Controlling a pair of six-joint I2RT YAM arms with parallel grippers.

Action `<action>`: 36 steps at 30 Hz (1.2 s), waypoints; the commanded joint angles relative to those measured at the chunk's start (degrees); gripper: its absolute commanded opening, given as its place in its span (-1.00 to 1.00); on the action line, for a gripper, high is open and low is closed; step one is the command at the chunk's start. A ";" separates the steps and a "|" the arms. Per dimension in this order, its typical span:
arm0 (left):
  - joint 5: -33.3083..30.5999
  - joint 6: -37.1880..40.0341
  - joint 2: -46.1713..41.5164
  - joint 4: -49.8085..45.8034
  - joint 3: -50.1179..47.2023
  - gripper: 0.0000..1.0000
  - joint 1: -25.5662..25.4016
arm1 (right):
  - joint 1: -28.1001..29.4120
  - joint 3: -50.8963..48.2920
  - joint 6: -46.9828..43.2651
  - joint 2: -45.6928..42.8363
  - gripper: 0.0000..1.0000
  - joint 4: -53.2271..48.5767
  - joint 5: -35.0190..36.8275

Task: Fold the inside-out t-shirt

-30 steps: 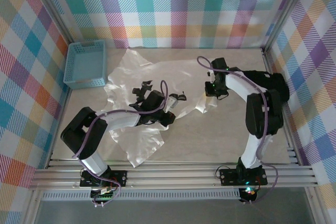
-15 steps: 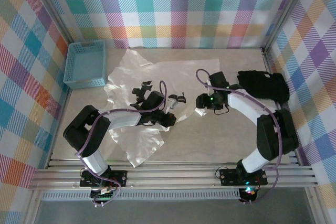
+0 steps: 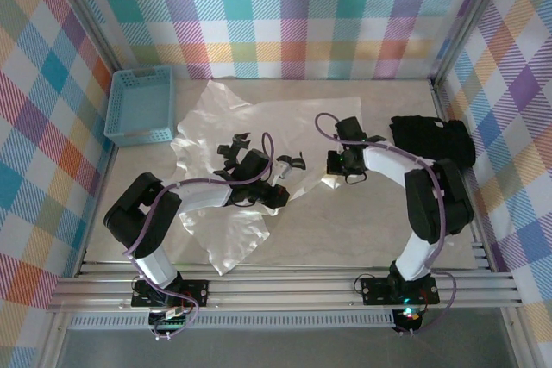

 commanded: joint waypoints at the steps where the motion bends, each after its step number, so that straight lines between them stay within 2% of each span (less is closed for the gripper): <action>1: 0.42 -2.23 -2.72 1.21 -1.28 -1.00 1.67 | -3.32 1.35 -4.93 -6.43 -0.96 -3.24 0.06; 6: 5.56 -6.27 -4.94 5.07 -3.40 -1.00 3.90 | -4.58 5.16 -14.94 -10.99 -0.96 -7.69 -12.87; 10: 9.05 -8.14 -5.47 7.74 -4.42 -1.00 4.73 | -4.65 8.82 -20.01 -8.26 -0.94 -7.48 -23.65; 12: 9.56 -8.32 -5.82 7.94 -4.71 -1.00 4.99 | -4.67 12.22 -19.19 -4.05 -0.94 -8.19 -19.54; 16: 9.89 -8.32 -6.89 7.86 -5.13 -1.00 5.53 | -4.89 23.25 -15.57 8.36 -0.90 -12.99 1.58; 19: 9.63 -8.66 -6.52 8.08 -4.93 -1.00 5.62 | -4.52 29.44 -14.66 14.20 -0.77 -16.96 13.87; 20: 9.53 -8.85 -6.17 8.08 -4.78 -1.00 5.62 | -4.33 29.75 -14.46 14.34 -0.70 -17.37 15.60; 23: 9.35 -9.39 -5.12 8.53 -4.35 -1.00 5.63 | -3.80 25.00 -13.80 9.57 -0.47 -14.74 14.33; 30: 9.42 -9.71 -3.10 8.39 -3.07 -1.00 5.76 | 1.13 5.77 -10.96 -5.93 -0.02 -6.14 1.90; 33: 9.64 -9.58 -2.88 8.10 -2.69 -1.00 5.71 | 4.74 2.32 -10.91 -6.90 0.12 -4.40 3.20; 36: 9.63 -9.52 -2.83 7.86 -2.54 -1.00 5.73 | 6.56 1.46 -10.66 -4.31 0.29 -3.35 6.48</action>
